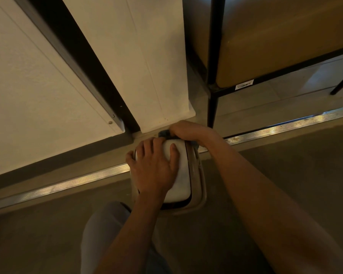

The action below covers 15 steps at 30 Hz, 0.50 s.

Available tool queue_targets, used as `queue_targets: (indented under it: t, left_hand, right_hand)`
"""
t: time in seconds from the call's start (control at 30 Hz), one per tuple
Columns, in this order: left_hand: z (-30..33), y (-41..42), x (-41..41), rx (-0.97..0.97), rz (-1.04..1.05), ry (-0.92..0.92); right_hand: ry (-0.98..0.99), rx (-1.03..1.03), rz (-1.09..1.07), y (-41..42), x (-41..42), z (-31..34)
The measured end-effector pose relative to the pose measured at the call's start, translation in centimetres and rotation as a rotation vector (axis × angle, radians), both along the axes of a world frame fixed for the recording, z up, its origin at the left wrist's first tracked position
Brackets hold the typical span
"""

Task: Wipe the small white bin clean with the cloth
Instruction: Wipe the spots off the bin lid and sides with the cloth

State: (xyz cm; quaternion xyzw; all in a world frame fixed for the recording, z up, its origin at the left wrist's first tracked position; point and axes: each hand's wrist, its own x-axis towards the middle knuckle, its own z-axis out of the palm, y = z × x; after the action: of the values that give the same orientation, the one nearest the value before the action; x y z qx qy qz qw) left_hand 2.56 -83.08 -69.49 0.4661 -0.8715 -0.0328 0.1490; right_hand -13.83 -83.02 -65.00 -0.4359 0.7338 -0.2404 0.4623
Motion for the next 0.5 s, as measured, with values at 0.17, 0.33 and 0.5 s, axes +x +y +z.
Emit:
queue_targets:
  t: [0.17, 0.33, 0.5]
  left_hand:
    - [0.1, 0.1, 0.1, -0.012, -0.011, 0.014]
    - [0.2, 0.2, 0.1, -0.022, -0.005, 0.013]
    - [0.2, 0.1, 0.1, -0.021, -0.014, 0.007]
  right_hand:
    - [-0.227, -0.141, -0.299, 5.9, -1.3, -1.5]
    - [-0.303, -0.200, -0.444, 7.1, 0.1, -2.1]
    - [-0.191, 0.001, -0.347, 3.6, -0.4, -0.8]
